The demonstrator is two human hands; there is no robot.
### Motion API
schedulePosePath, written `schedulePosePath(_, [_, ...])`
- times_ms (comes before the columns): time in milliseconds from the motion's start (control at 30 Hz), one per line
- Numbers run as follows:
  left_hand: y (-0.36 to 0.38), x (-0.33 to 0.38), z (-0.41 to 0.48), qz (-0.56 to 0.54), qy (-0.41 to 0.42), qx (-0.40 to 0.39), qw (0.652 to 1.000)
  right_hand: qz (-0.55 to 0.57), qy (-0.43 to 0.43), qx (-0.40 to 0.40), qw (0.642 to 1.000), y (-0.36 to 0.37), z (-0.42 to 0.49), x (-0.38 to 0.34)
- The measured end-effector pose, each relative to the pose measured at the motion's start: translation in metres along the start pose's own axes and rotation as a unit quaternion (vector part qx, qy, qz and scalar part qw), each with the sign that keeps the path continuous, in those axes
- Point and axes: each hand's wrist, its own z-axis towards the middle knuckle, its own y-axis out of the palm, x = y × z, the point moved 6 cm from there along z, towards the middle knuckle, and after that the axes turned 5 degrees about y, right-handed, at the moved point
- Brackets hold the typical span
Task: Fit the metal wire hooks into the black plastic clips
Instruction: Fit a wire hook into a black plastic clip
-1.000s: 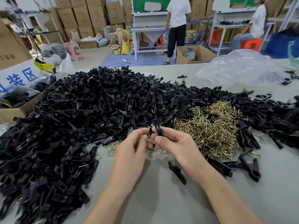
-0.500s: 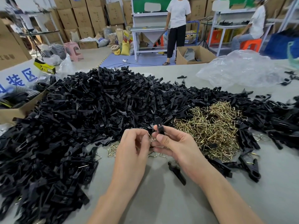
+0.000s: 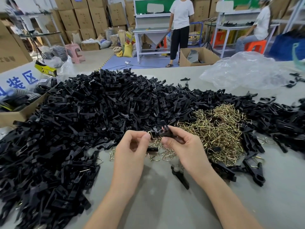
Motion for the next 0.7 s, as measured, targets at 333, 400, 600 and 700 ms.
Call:
schedulePosePath(333, [0.008,-0.014,-0.002,-0.178,-0.153,-0.007,0.972,-0.227,-0.083,-0.003,0.97,0.006,-0.008,-0.001])
schedulePosePath(400, [0.008,-0.017,-0.002,-0.223,-0.185,0.0,0.957,-0.242,-0.086,0.004,0.967,0.004,-0.007,-0.001])
schedulePosePath(600, [0.013,-0.019,-0.005,-0.241,-0.203,-0.004,0.949,-0.308,-0.122,0.013,0.944,0.007,-0.009,-0.004])
schedulePosePath(700, [0.014,-0.021,-0.007,-0.233,-0.204,0.004,0.951,-0.337,-0.135,0.01,0.932,0.008,-0.01,-0.004])
